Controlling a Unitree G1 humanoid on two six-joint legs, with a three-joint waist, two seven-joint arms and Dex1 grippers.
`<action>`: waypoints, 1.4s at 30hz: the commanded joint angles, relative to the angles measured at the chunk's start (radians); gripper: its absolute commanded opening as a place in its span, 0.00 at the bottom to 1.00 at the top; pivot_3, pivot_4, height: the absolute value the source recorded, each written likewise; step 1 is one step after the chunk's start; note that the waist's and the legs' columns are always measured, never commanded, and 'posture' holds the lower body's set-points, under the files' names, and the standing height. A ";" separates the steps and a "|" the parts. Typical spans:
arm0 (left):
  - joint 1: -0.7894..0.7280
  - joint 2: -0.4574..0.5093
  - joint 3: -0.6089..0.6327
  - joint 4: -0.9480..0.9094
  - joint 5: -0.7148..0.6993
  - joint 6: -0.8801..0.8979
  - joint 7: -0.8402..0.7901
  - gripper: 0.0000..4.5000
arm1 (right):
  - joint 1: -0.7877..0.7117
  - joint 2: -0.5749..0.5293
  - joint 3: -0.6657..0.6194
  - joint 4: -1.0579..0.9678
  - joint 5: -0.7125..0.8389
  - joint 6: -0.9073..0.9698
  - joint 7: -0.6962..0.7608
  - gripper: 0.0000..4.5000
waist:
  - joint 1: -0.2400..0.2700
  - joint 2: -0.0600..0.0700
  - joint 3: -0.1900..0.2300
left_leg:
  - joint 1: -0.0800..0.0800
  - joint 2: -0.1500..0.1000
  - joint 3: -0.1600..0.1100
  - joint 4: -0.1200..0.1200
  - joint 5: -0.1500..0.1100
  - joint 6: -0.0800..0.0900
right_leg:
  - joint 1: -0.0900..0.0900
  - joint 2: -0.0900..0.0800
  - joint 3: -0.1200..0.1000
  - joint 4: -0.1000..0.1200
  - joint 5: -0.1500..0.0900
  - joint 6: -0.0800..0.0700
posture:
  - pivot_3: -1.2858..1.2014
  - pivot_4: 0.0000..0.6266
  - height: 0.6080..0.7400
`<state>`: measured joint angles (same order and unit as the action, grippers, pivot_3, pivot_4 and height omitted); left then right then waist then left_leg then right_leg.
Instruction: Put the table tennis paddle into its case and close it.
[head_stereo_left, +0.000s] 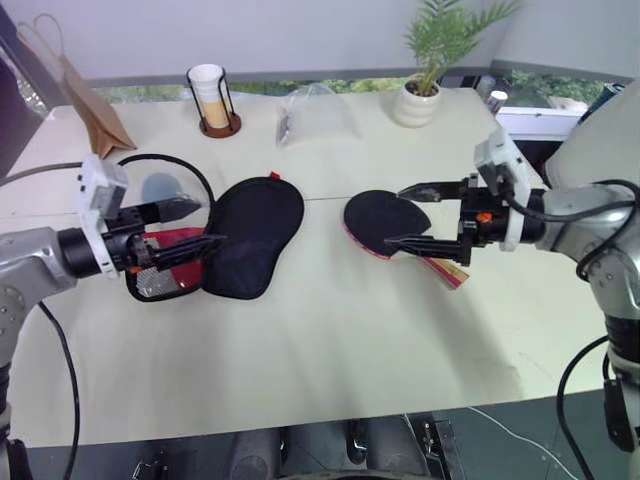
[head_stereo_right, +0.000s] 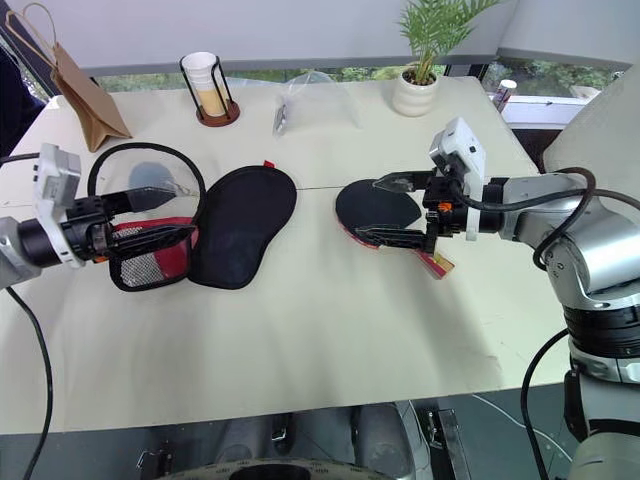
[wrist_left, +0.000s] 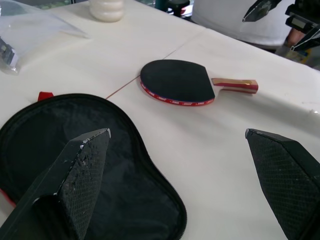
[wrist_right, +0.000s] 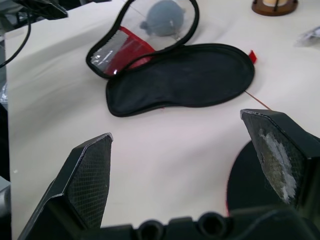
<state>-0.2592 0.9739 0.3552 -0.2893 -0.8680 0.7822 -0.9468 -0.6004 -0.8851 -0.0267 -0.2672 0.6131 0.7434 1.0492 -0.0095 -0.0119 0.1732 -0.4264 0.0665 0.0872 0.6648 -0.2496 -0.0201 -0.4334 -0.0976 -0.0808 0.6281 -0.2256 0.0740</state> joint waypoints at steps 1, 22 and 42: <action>-0.021 0.004 0.006 -0.017 0.015 -0.026 -0.008 1.00 | -0.013 -0.003 -0.021 0.001 -0.010 -0.037 0.008 1.00 | 0.000 0.000 0.000 | 0.000 0.000 0.000 0.000 0.000 0.000 | 0.000 0.000 0.000 0.000 0.000 0.000 | 0.52 0.24 1.00; 0.007 -0.024 -0.008 -0.076 0.034 -0.037 -0.020 1.00 | 0.021 0.005 -0.019 -0.003 -0.023 -0.025 -0.030 1.00 | 0.000 0.000 0.000 | 0.000 0.000 0.000 0.000 0.000 0.000 | 0.000 0.000 0.000 0.000 0.000 0.000 | 0.52 0.24 1.00; -0.066 0.070 -0.023 0.191 0.186 -0.166 -0.174 1.00 | -0.139 0.449 0.336 0.087 -0.196 0.233 -0.403 1.00 | -0.003 0.000 0.000 | -0.001 0.000 0.001 0.000 0.000 0.000 | -0.002 0.000 0.000 0.001 0.000 0.000 | 0.52 0.24 1.00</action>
<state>-0.3001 1.0219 0.3272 -0.1119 -0.6935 0.6410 -1.0991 -0.7117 -0.4571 0.2916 -0.1871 0.4429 0.9701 0.6784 -0.0122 -0.0118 0.1732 -0.4274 0.0669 0.0884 0.6644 -0.2495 -0.0201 -0.4352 -0.0972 -0.0807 0.6295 -0.2254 0.0741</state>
